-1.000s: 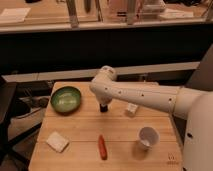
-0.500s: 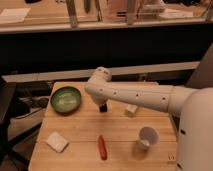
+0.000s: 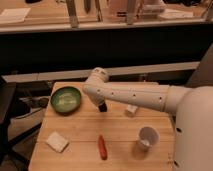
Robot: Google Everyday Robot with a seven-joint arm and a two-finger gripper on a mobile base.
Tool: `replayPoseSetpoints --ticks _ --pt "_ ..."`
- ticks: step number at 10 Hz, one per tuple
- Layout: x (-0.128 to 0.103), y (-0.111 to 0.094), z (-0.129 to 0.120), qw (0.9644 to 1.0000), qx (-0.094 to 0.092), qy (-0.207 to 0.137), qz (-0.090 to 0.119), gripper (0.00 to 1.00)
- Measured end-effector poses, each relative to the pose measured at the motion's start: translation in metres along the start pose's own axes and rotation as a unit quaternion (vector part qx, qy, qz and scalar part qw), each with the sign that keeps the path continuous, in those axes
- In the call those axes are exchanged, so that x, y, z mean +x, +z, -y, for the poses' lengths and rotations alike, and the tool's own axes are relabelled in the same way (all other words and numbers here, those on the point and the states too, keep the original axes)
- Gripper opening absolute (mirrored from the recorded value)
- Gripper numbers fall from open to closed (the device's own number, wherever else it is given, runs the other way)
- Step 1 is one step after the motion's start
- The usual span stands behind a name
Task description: Knock the eraser over
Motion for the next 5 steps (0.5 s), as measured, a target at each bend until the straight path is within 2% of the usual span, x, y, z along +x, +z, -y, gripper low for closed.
replayPoseSetpoints --ticks 5 --pt "-0.0078 0.0055 0.0079 1.0000 0.004 -0.009 -0.001 0.05"
